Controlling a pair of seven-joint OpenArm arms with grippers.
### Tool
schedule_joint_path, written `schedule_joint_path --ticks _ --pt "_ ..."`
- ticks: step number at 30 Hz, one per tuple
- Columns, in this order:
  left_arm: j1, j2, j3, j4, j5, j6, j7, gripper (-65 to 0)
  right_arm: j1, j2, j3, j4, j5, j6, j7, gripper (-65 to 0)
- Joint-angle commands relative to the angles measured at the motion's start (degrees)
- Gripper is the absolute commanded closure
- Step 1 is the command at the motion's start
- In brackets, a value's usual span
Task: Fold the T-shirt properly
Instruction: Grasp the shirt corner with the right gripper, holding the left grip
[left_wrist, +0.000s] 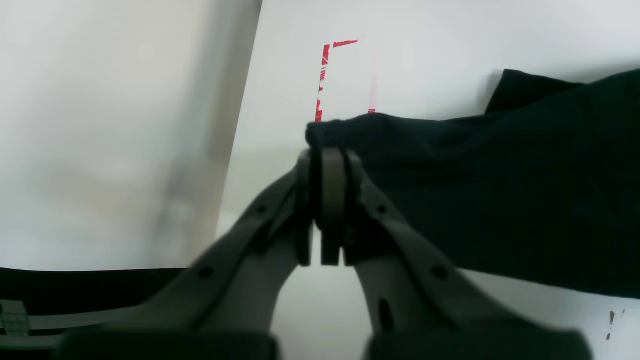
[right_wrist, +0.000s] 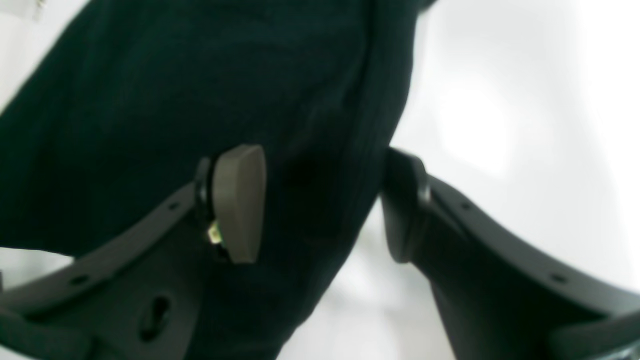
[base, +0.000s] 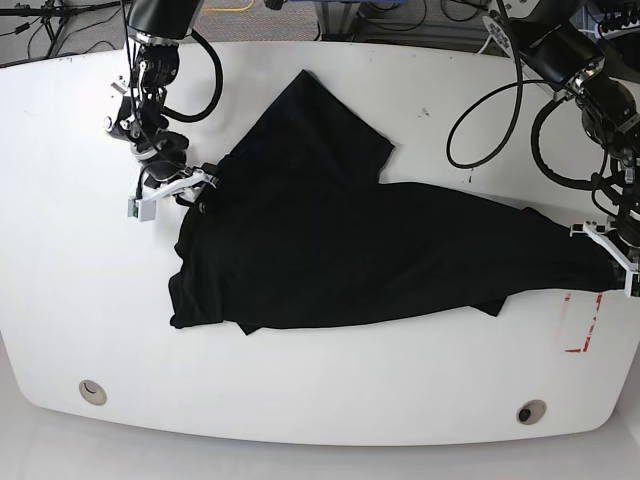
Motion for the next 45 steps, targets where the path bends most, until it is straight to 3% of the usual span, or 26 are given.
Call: schedule_joint_path --ticks 1,13,20,23,27,30,39,45 --pt "-0.90 -0.83 0.14 1.07 -0.29 0.23 -1.30 0.0 0.09 0.10 -0.19 0.85 0.10 0.27 -0.50 -35.0" --pt "-0.90 -0.83 0.14 1.07 -0.29 0.23 -1.30 0.0 0.88 -2.89 -2.12 0.59 -0.07 0.36 -0.50 -35.0" --pt "-0.90 -0.83 0.05 1.07 -0.29 0.14 -1.30 0.0 1.06 -2.97 -3.36 0.59 -0.07 0.01 -0.33 -34.4" --pt "-0.90 -0.92 -0.04 1.07 -0.29 0.14 -1.30 0.0 1.06 -3.06 -3.36 0.59 -0.16 0.01 -0.33 -27.6" --pt "-0.90 -1.01 -0.04 1.07 -0.29 0.14 -1.30 0.0 1.50 -2.80 -3.27 0.59 -0.16 0.01 -0.24 -9.5" --pt "-0.90 -1.10 -0.04 0.98 -0.29 0.14 -1.39 0.0 1.93 -2.01 -3.36 0.59 -0.78 0.01 -0.24 0.0" --pt "-0.37 -0.92 0.14 0.80 -0.29 0.14 -1.30 0.0 1.67 -0.95 -3.09 2.08 -1.22 -0.08 -0.50 0.0" --pt "1.74 -0.75 0.23 1.07 -0.29 -0.83 -0.95 0.0 -2.64 0.46 -3.09 9.38 -0.86 -0.17 -0.50 0.0"
